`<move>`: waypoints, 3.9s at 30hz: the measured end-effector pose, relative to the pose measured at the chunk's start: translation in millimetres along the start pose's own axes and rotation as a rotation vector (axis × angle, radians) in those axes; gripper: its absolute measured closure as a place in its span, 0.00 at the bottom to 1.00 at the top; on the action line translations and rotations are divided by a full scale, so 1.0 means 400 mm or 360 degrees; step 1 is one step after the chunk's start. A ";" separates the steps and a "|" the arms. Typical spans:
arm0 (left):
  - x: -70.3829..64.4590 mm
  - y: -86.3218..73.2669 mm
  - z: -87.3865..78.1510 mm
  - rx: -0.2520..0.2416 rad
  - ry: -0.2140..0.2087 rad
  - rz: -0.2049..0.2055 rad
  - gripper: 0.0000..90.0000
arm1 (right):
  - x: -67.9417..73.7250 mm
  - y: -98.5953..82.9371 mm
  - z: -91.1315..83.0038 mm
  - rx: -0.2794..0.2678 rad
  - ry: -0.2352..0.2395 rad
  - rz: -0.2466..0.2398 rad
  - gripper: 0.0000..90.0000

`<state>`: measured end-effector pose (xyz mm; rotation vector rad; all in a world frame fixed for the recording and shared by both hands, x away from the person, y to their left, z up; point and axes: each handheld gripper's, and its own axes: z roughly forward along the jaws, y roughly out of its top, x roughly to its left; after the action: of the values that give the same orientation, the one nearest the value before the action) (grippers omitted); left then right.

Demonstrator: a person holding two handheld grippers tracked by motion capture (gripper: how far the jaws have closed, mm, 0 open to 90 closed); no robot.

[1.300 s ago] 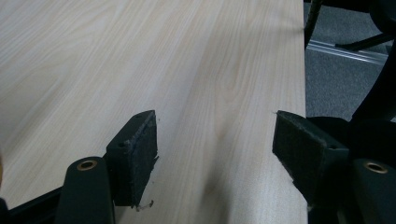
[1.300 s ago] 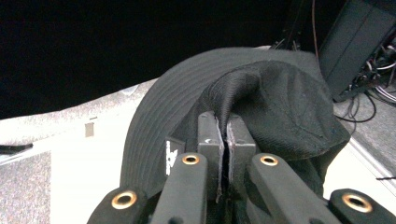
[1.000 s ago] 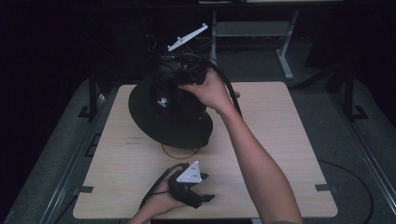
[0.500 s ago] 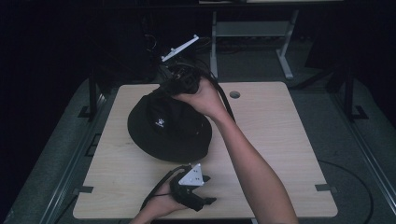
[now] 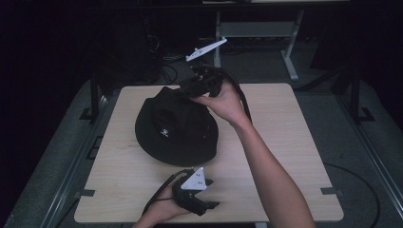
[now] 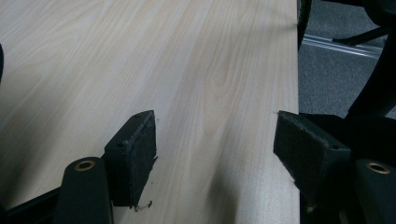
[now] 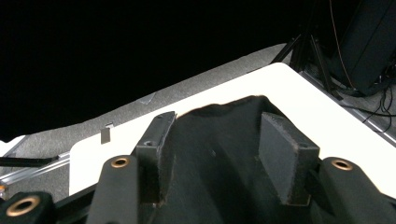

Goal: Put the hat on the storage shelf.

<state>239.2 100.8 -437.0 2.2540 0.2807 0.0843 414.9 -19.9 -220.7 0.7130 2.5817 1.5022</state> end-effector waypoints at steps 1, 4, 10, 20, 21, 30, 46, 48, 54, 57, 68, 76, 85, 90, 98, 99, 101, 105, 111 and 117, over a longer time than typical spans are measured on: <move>0.000 0.000 -0.001 -0.0005 0.0001 -0.0004 0.32 | -0.003 -0.004 -0.005 0.0002 -0.0002 0.0002 0.50; 0.003 0.000 -0.002 -0.0002 0.0012 -0.0007 0.32 | -0.010 -0.016 -0.026 -0.0040 0.0004 0.0017 0.48; 0.008 0.001 -0.004 0.0011 0.0023 0.0009 0.31 | -0.022 -0.037 -0.058 -0.0050 -0.0014 0.0016 0.44; 0.007 0.000 -0.001 0.0013 0.0030 -0.0002 0.31 | -0.042 -0.082 -0.100 -0.0076 -0.0023 0.0056 0.38; 0.008 0.000 -0.001 0.0016 0.0030 0.0001 0.31 | -0.043 -0.086 -0.103 -0.0069 -0.0024 0.0064 0.37; 0.009 -0.002 0.001 0.0006 0.0027 -0.0015 0.30 | -0.063 -0.136 -0.144 -0.0089 -0.0060 0.0115 0.35; 0.013 -0.003 -0.002 0.0001 0.0037 -0.0020 0.30 | -0.092 -0.235 -0.239 -0.0123 -0.0136 0.0207 0.33; 0.012 -0.003 -0.001 -0.0011 0.0038 -0.0036 0.30 | -0.099 -0.257 -0.255 -0.0142 -0.0145 0.0240 0.33; 0.011 -0.003 0.002 -0.0014 0.0036 -0.0036 0.30 | -0.103 -0.288 -0.280 -0.0176 -0.0159 0.0254 0.32; 0.009 -0.004 0.005 -0.0015 0.0036 -0.0032 0.30 | -0.106 -0.318 -0.296 -0.0199 -0.0165 0.0283 0.32; 0.012 -0.008 0.007 -0.0004 0.0038 -0.0044 0.29 | -0.103 -0.409 -0.330 -0.0196 -0.0195 0.0344 0.30; 0.011 -0.009 0.011 0.0009 0.0025 -0.0042 0.28 | -0.084 -0.453 -0.353 -0.0191 -0.0234 0.0331 0.30; 0.013 -0.010 0.008 0.0010 0.0029 -0.0046 0.28 | -0.083 -0.515 -0.375 -0.0196 -0.0253 0.0384 0.28; 0.011 -0.010 0.008 -0.0008 0.0032 -0.0059 0.28 | -0.082 -0.558 -0.382 -0.0208 -0.0254 0.0413 0.28; 0.011 -0.011 0.006 -0.0016 0.0033 -0.0071 0.28 | -0.070 -0.617 -0.399 -0.0235 -0.0249 0.0438 0.28; 0.011 -0.010 0.006 -0.0020 0.0034 -0.0070 0.28 | -0.069 -0.622 -0.402 -0.0235 -0.0248 0.0444 0.27; 0.010 -0.010 0.005 -0.0027 0.0033 -0.0070 0.28 | -0.068 -0.636 -0.408 -0.0236 -0.0259 0.0454 0.26; 0.012 -0.012 0.004 -0.0034 0.0034 -0.0081 0.28 | -0.063 -0.674 -0.416 -0.0243 -0.0281 0.0486 0.26; 0.013 -0.013 -0.002 -0.0032 0.0037 -0.0082 0.28 | -0.043 -0.732 -0.420 -0.0270 -0.0329 0.0503 0.26; 0.010 -0.014 -0.002 -0.0032 0.0032 -0.0089 0.28 | -0.015 -0.795 -0.423 -0.0288 -0.0376 0.0529 0.26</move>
<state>242.2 105.7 -441.0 2.2247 0.3521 0.0799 258.8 -290.3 -400.2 1.2582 2.2016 1.5942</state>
